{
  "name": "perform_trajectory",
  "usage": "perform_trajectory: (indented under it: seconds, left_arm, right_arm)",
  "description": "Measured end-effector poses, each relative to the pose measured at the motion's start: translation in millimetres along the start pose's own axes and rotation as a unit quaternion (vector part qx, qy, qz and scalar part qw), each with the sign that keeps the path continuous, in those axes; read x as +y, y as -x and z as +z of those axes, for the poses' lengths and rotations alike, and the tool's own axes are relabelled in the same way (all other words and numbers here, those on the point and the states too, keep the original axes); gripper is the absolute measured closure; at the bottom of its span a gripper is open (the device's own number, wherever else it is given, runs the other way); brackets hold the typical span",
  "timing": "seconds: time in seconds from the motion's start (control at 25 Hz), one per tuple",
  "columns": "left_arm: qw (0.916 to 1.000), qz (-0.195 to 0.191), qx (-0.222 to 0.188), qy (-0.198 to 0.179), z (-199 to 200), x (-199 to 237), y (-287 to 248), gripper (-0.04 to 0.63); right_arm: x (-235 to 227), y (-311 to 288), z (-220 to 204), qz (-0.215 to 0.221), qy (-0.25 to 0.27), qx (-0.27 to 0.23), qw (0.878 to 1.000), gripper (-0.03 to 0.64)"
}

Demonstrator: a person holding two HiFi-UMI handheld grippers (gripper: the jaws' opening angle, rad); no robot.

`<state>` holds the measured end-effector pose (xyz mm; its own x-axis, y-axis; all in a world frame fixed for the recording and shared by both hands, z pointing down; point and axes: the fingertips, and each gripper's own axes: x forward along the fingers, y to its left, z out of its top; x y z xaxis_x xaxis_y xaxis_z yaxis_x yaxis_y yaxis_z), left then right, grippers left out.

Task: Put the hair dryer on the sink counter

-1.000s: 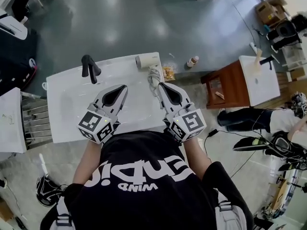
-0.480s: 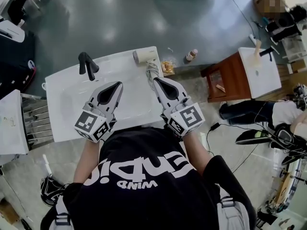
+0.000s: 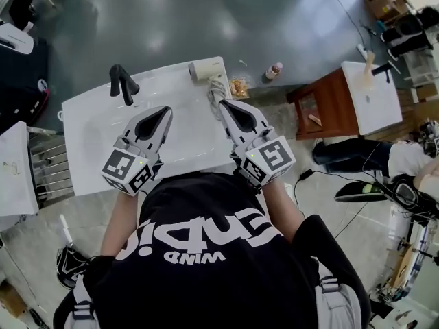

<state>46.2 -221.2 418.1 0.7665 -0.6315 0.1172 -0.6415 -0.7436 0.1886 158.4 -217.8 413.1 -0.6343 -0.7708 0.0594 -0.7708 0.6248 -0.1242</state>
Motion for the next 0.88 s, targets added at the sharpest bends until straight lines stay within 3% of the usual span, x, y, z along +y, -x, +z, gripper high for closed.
perform_trajectory:
  seconds: [0.88]
  left_arm:
    - [0.9998,0.017,0.005,0.01,-4,4,17,0.575]
  right_arm:
    - [2,14,0,0.002,-0.013,0.006,1.0,0.598]
